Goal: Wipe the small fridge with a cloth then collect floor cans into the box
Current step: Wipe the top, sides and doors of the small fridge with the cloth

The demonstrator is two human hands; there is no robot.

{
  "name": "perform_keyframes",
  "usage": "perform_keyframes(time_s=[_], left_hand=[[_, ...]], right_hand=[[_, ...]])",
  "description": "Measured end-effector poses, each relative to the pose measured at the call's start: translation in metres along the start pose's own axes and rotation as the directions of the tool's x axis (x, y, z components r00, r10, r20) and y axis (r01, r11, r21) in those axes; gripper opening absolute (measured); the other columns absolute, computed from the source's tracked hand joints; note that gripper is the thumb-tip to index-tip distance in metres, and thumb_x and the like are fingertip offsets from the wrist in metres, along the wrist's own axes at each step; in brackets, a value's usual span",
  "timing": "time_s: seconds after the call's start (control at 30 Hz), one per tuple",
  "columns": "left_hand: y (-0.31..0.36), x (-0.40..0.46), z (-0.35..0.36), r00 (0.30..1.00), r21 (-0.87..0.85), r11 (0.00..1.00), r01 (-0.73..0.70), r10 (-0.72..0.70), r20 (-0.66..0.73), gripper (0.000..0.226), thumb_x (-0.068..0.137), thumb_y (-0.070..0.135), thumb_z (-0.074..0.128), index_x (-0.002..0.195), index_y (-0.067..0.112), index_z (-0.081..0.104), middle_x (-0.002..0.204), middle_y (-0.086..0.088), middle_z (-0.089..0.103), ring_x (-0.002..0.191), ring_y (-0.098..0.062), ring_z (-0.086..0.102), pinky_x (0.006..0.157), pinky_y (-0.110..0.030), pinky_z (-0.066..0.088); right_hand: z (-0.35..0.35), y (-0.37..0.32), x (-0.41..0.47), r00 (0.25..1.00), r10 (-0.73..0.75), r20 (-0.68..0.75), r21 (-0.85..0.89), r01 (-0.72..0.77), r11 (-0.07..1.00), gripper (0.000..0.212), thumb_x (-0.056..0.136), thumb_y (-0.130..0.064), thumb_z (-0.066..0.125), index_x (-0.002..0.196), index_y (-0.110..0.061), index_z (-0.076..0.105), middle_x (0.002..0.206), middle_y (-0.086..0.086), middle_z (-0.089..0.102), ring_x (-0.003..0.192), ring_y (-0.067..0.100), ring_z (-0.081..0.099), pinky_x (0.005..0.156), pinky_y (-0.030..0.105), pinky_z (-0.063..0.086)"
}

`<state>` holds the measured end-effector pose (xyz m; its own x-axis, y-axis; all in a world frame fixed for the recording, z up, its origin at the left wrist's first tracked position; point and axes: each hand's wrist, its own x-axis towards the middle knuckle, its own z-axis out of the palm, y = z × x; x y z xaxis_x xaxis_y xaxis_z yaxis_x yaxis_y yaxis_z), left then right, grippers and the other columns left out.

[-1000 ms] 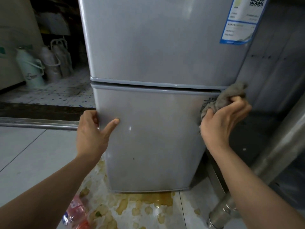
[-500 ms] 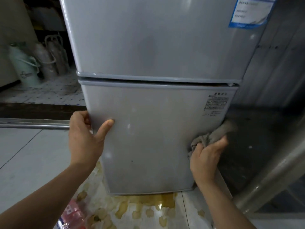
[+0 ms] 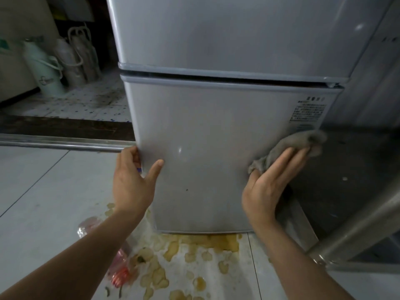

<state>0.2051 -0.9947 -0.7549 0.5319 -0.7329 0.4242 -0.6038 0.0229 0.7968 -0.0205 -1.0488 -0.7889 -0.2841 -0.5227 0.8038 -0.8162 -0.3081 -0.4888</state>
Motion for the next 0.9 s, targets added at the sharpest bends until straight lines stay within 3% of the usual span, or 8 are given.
perform_keyframes(time_s=[0.07, 0.2, 0.3, 0.53, 0.6, 0.73, 0.83, 0.9], left_hand=[[-0.004, 0.005, 0.0, 1.0, 0.009, 1.0, 0.003, -0.004, 0.019, 0.047, 0.078, 0.036, 0.071, 0.114, 0.015, 0.049, 0.11, -0.004, 0.057, 0.096, -0.019, 0.056, 0.082, -0.039, 0.051], [-0.009, 0.013, -0.002, 0.999, 0.011, 1.0, -0.016, 0.015, 0.048, 0.047, 0.074, 0.039, 0.073, 0.107, 0.016, 0.05, 0.103, -0.003, 0.06, 0.089, -0.019, 0.058, 0.078, -0.035, 0.05], [-0.008, 0.013, -0.004, 0.998, -0.004, 1.0, -0.004, 0.004, 0.057, 0.047, 0.073, 0.039, 0.074, 0.106, 0.016, 0.051, 0.101, -0.002, 0.06, 0.087, -0.017, 0.058, 0.075, -0.032, 0.049], [-0.006, 0.012, -0.005, 0.997, -0.011, 1.0, 0.014, -0.013, 0.07, 0.043, 0.073, 0.042, 0.074, 0.101, 0.024, 0.047, 0.099, 0.003, 0.06, 0.088, -0.015, 0.058, 0.078, -0.034, 0.052], [-0.007, 0.013, -0.005, 0.997, -0.002, 1.0, 0.014, -0.013, 0.079, 0.045, 0.073, 0.042, 0.074, 0.103, 0.021, 0.048, 0.101, 0.001, 0.06, 0.089, -0.017, 0.058, 0.08, -0.038, 0.053], [-0.003, 0.013, -0.01, 0.995, 0.01, 1.0, 0.011, -0.012, 0.099, 0.046, 0.073, 0.04, 0.074, 0.104, 0.017, 0.05, 0.099, -0.001, 0.06, 0.089, -0.019, 0.058, 0.081, -0.044, 0.052], [-0.001, 0.013, -0.015, 0.991, 0.022, 1.0, 0.002, -0.005, 0.13, 0.042, 0.076, 0.039, 0.072, 0.105, 0.017, 0.051, 0.097, 0.001, 0.061, 0.088, -0.018, 0.058, 0.08, -0.041, 0.052], [-0.004, 0.013, -0.019, 0.988, -0.003, 1.0, 0.015, -0.014, 0.151, 0.032, 0.082, 0.034, 0.068, 0.107, 0.018, 0.054, 0.097, 0.004, 0.062, 0.089, -0.015, 0.059, 0.082, -0.038, 0.052]], right_hand=[[0.006, 0.019, -0.041, 0.978, -0.138, 0.153, -0.143, 0.16, 0.977, 0.072, 0.083, -0.007, 0.06, 0.138, 0.009, 0.018, 0.145, 0.038, 0.01, 0.136, 0.051, 0.007, 0.114, 0.055, 0.01], [0.01, 0.038, -0.092, 0.905, -0.265, 0.334, -0.172, 0.335, 0.926, 0.08, 0.079, -0.012, 0.069, 0.14, 0.003, 0.018, 0.145, 0.033, 0.009, 0.136, 0.053, 0.009, 0.116, 0.053, 0.009], [0.012, 0.028, -0.075, 0.914, -0.309, 0.263, -0.092, 0.342, 0.935, 0.07, 0.09, -0.017, 0.056, 0.143, -0.002, 0.013, 0.148, 0.03, 0.007, 0.139, 0.05, 0.005, 0.118, 0.049, 0.005], [0.023, -0.004, -0.022, 0.89, -0.455, 0.037, 0.002, 0.455, 0.891, 0.056, 0.09, -0.006, 0.045, 0.142, -0.014, 0.029, 0.152, 0.013, 0.017, 0.142, 0.04, 0.011, 0.115, 0.052, 0.015], [0.028, 0.001, -0.041, 0.813, -0.56, 0.16, -0.025, 0.57, 0.821, 0.055, 0.085, -0.005, 0.04, 0.139, -0.02, 0.036, 0.15, 0.003, 0.021, 0.137, 0.038, 0.017, 0.112, 0.052, 0.014], [0.024, 0.016, -0.076, 0.477, -0.754, 0.452, 0.013, 0.841, 0.54, 0.057, 0.08, -0.01, 0.038, 0.132, -0.027, 0.052, 0.144, -0.011, 0.035, 0.13, 0.024, 0.032, 0.103, 0.041, 0.025], [0.019, 0.013, -0.063, 0.437, -0.781, 0.447, 0.025, 0.866, 0.499, 0.058, 0.084, -0.004, 0.035, 0.136, -0.024, 0.046, 0.147, -0.009, 0.039, 0.134, 0.022, 0.031, 0.107, 0.037, 0.024], [0.019, -0.005, -0.042, 0.49, -0.795, 0.358, 0.0, 0.851, 0.525, 0.056, 0.091, 0.001, 0.031, 0.142, -0.021, 0.035, 0.15, -0.007, 0.03, 0.14, 0.022, 0.023, 0.114, 0.037, 0.017]])
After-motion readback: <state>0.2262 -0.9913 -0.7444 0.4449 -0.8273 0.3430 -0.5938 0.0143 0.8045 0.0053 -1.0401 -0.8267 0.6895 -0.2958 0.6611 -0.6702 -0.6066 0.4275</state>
